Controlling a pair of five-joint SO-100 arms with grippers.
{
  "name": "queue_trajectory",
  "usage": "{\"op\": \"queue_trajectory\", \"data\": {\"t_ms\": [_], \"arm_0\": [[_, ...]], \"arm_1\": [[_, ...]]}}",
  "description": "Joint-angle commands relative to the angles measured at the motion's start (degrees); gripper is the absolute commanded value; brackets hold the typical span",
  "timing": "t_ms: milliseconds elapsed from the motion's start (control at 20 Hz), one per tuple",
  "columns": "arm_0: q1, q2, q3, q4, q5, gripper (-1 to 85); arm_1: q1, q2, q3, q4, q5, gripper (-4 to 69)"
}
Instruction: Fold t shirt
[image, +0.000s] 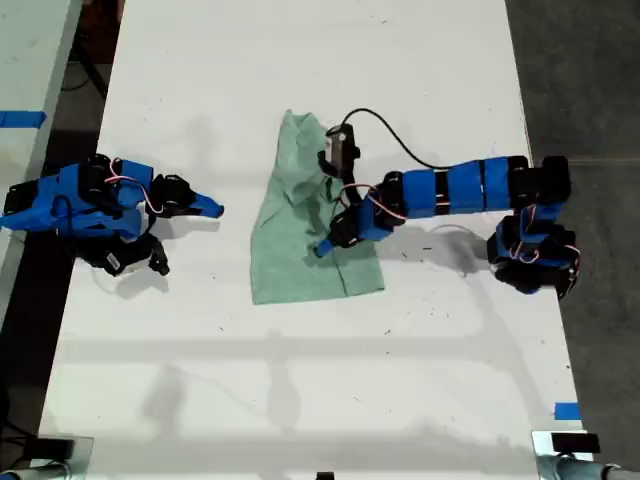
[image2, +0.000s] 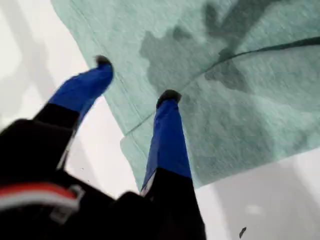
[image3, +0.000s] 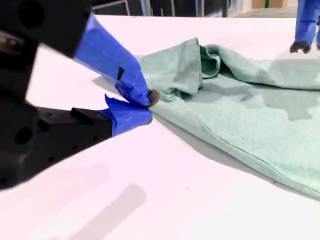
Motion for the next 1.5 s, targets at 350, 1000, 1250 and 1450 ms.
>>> {"op": "queue_trajectory", "data": {"t_ms": [350, 1000, 1250, 1450], "arm_0": [[0.2, 0.4, 2.2, -0.7, 0.4, -0.2], [0.4, 0.4, 2.2, -0.7, 0.0, -0.2], [0.4, 0.4, 2.2, -0.7, -0.1, -0.2], [0.1, 0.4, 2.2, -0.7, 0.4, -0.2]], "arm_1": [[-7.0, 53.6, 41.4, 6.7, 16.8, 13.2], [-20.7, 116.2, 95.8, 15.1, 10.9, 3.4], [-21.0, 116.4, 96.0, 14.8, -20.5, 2.6], [-13.0, 114.1, 95.7, 15.5, 4.3, 1.2]]}}
